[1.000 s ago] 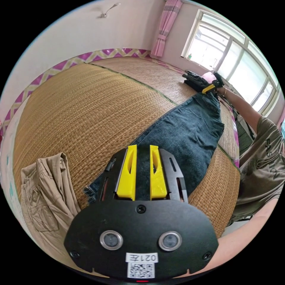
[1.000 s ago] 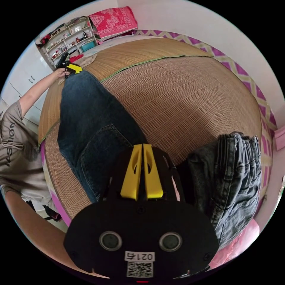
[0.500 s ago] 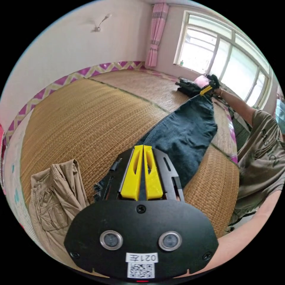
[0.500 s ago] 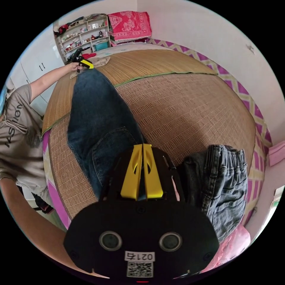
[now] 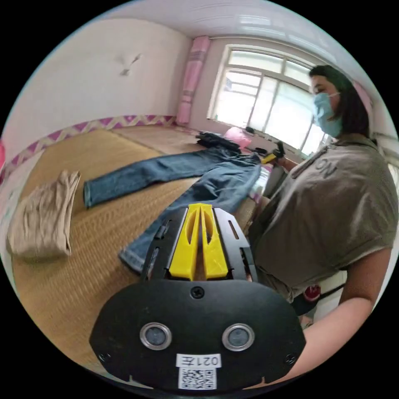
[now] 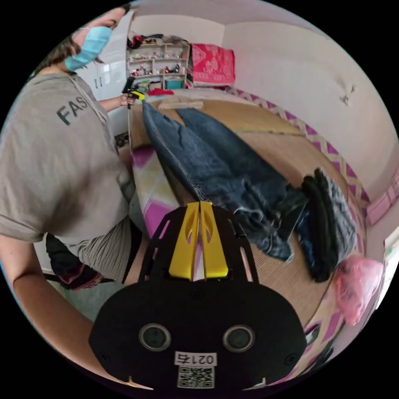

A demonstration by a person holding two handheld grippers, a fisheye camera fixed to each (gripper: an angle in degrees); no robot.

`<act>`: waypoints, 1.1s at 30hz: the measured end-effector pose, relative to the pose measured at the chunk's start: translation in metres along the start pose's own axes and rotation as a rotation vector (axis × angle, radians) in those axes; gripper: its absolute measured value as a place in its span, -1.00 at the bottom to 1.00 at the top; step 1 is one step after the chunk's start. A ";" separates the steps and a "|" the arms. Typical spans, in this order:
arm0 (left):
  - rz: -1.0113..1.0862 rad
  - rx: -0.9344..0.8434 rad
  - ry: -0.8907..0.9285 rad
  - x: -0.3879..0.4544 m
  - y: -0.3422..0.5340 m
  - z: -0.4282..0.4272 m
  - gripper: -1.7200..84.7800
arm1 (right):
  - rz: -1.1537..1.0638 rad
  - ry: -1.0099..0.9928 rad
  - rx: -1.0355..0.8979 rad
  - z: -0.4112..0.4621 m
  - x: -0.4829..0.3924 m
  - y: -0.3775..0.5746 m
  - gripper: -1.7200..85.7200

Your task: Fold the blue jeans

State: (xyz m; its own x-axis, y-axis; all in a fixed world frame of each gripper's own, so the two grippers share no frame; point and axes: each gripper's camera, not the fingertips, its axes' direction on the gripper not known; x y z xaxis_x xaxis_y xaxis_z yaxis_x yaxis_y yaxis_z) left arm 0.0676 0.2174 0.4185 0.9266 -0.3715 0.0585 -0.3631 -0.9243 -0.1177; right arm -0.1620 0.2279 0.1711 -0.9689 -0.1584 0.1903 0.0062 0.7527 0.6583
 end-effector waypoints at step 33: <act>-0.076 -0.333 -0.180 0.010 -0.114 0.076 -0.95 | 0.192 0.025 0.420 0.017 -0.134 -0.020 -0.97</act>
State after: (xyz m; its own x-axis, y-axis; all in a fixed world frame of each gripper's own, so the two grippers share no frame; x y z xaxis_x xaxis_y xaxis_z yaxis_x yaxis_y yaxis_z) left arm 0.1262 0.3258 0.3567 0.9436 -0.3072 -0.1239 -0.2775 -0.9373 0.2108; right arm -0.0360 0.2446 0.1202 -0.9538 -0.0026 0.3003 0.0788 0.9628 0.2586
